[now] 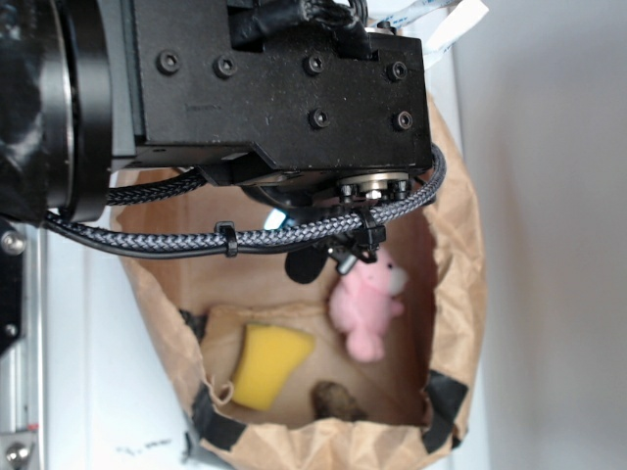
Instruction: Grab the multicolored rope.
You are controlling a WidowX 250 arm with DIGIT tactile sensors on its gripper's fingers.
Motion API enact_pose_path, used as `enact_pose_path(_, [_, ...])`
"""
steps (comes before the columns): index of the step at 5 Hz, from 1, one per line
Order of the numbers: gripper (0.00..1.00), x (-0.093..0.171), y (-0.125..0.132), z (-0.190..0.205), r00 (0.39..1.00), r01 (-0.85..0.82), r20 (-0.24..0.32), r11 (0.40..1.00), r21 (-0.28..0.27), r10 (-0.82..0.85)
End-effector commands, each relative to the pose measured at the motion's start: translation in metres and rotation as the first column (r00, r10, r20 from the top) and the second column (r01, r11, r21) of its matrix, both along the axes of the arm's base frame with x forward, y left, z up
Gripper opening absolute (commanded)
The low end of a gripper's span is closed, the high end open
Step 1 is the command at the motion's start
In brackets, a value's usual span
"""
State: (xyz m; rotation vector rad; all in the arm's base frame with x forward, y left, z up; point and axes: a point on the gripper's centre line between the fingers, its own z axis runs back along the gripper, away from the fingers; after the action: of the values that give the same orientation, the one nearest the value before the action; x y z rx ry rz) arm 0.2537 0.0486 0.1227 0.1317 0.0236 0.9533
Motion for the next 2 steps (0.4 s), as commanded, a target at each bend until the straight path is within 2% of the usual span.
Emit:
enact_pose_path(1, [1.0, 0.001, 0.009, 0.017, 0.998, -0.04, 0.054, 0.999, 0.008, 0.039])
enact_pose_path(2, [1.0, -0.021, 0.001, 0.02, 0.967, -0.158, 0.19, 0.985, -0.073, 0.169])
